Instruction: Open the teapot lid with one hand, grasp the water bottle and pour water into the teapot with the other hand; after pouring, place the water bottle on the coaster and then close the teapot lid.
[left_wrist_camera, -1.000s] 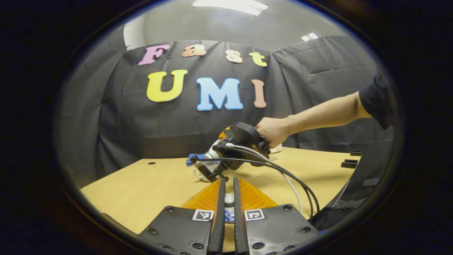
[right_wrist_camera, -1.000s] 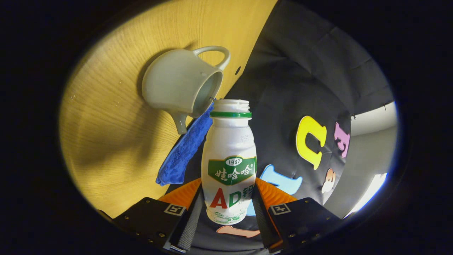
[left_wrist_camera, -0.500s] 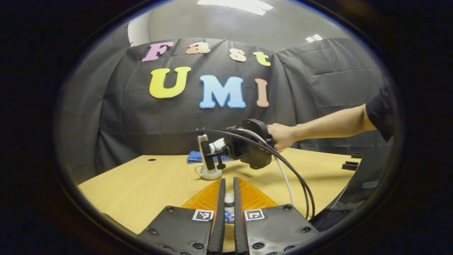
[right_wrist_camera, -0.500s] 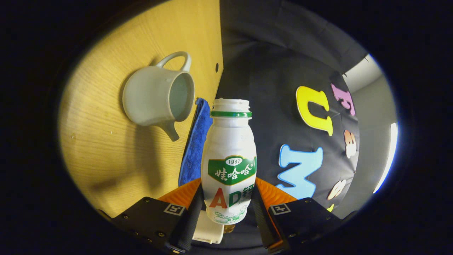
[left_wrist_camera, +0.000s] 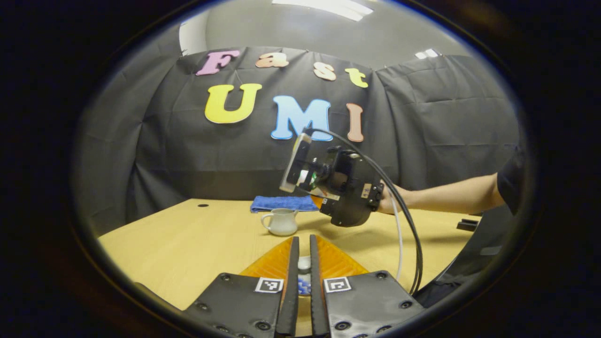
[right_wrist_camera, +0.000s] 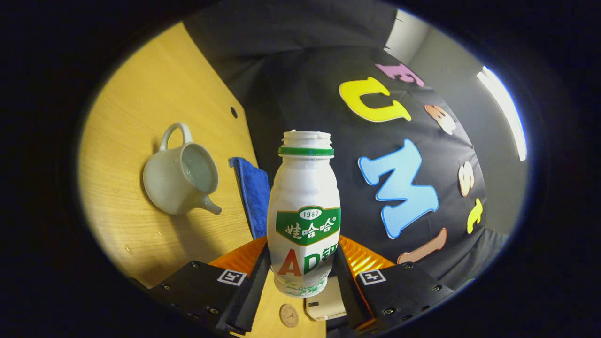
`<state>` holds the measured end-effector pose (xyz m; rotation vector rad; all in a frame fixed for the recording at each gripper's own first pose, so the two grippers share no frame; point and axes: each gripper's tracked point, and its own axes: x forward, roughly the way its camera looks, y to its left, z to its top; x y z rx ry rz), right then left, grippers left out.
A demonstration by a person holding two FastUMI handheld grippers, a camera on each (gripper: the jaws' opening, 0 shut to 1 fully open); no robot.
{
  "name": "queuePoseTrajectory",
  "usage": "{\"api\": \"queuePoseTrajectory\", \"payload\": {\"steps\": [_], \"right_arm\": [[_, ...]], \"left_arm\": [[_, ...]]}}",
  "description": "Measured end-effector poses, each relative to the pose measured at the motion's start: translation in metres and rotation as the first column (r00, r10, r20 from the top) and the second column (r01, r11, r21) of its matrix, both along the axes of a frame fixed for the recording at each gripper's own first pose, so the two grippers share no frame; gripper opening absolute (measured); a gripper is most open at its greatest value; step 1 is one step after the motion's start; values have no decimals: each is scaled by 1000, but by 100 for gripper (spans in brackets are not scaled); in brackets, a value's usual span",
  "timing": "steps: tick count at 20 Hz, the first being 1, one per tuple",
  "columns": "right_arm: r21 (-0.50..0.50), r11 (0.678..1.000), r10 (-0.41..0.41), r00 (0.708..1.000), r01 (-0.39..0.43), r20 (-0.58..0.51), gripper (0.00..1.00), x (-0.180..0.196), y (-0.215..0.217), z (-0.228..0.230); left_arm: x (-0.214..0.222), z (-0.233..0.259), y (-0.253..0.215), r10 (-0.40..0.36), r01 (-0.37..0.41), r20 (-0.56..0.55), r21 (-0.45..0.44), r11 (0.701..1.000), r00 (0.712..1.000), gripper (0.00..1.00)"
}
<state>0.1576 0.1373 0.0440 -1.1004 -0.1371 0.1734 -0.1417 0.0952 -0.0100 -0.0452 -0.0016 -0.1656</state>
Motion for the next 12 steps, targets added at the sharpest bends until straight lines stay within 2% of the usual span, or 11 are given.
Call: {"api": "queuePoseTrajectory", "payload": {"steps": [1,2,3,4,5,6,8,12], "right_arm": [[77,997,5,1000,-4,-11,72,-5,-4,3],[161,987,4,1000,1,-29,72,-8,-10,4],[247,969,7,999,6,-52,72,-12,-18,2],[336,942,18,997,9,-75,72,-18,-26,4],[417,909,30,995,14,-97,72,-22,-33,3],[484,875,42,992,23,-122,72,-26,-41,3],[596,802,54,989,40,-138,72,-38,-62,7],[756,650,106,976,78,-192,72,-57,-97,5]], "left_arm": [[4,5,2,7,-7,7,0,1000,1000,22],[8,8,3,11,-11,12,-1,1000,1000,22],[15,13,4,13,-13,17,-3,1000,1000,22],[23,20,4,16,-16,22,-6,1000,1000,17],[32,27,5,20,-20,29,-8,1000,999,17],[44,34,4,26,-26,37,-8,1000,999,22],[65,46,4,43,-44,52,12,999,998,22],[113,70,-4,52,-57,75,65,996,996,22]]}}
